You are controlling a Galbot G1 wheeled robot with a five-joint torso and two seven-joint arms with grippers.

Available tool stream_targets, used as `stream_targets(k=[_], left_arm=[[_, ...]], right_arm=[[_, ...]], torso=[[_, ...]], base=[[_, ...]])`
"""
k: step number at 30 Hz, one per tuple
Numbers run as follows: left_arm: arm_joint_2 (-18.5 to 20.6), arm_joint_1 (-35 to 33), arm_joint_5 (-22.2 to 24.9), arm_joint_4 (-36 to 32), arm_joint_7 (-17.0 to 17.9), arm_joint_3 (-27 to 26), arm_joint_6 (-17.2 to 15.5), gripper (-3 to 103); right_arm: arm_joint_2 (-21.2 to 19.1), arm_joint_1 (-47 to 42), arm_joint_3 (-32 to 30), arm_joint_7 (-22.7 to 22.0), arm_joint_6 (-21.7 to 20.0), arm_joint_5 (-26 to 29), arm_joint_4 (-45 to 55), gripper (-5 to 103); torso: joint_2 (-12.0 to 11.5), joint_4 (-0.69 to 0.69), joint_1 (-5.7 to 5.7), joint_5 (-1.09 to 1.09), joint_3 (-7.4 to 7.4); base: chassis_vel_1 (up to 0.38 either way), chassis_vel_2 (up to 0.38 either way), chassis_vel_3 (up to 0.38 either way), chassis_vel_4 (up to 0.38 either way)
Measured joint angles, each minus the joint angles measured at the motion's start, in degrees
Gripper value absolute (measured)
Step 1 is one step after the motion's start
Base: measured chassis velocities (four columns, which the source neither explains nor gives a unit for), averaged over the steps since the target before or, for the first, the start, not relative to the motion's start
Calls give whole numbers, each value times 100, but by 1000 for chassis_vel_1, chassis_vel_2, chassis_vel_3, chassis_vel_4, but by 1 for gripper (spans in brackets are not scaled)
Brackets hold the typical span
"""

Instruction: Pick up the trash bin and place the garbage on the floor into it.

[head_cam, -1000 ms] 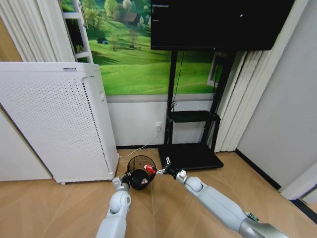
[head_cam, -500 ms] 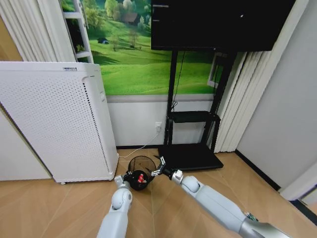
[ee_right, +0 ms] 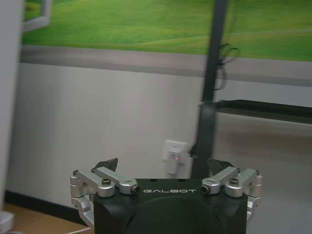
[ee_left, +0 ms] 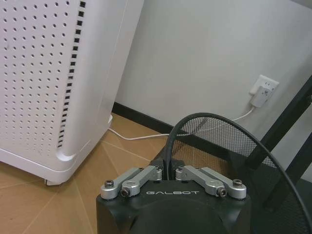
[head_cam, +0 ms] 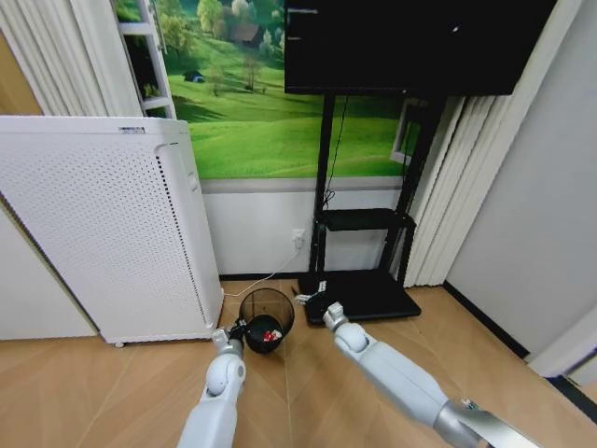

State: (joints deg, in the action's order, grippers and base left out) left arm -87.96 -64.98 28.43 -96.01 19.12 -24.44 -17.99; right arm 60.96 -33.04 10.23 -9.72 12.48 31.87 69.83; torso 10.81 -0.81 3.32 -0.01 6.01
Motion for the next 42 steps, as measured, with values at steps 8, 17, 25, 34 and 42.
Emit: stream_targets(k=[8, 17, 25, 34, 42], left_arm=[[287, -1199, -57, -1184, -71, -499, 163, 6], [328, -2112, 95, -2250, -63, -989, 207, 6], [495, -2784, 297, -3176, -65, -1477, 205, 6], [500, -2842, 321, -3232, -83, -1492, 218, 6], [465, -2709, 306, -3111, -86, -1383, 218, 6]], right_arm=[[-134, -710, -1052, 274, 196, -243, -330, 100], [23, -1515, -1501, 675, 910, -674, -978, 100], [333, -2208, -1887, 720, 885, -734, -780, 100], [439, -2242, -1944, 747, 913, -834, -739, 100], [380, -2207, -1902, 734, 912, -829, -732, 100]], torso=[[0, 2, 0, 1, -1], [0, 1, -1, 0, -1], [1, 2, -1, 0, -1], [1, 3, -1, 0, -1], [1, 1, 0, 1, 0]], base=[[0, 0, 0, 0], [0, 0, 0, 0], [0, 0, 0, 0], [-54, -52, 55, 62], [-195, -207, 192, 185]])
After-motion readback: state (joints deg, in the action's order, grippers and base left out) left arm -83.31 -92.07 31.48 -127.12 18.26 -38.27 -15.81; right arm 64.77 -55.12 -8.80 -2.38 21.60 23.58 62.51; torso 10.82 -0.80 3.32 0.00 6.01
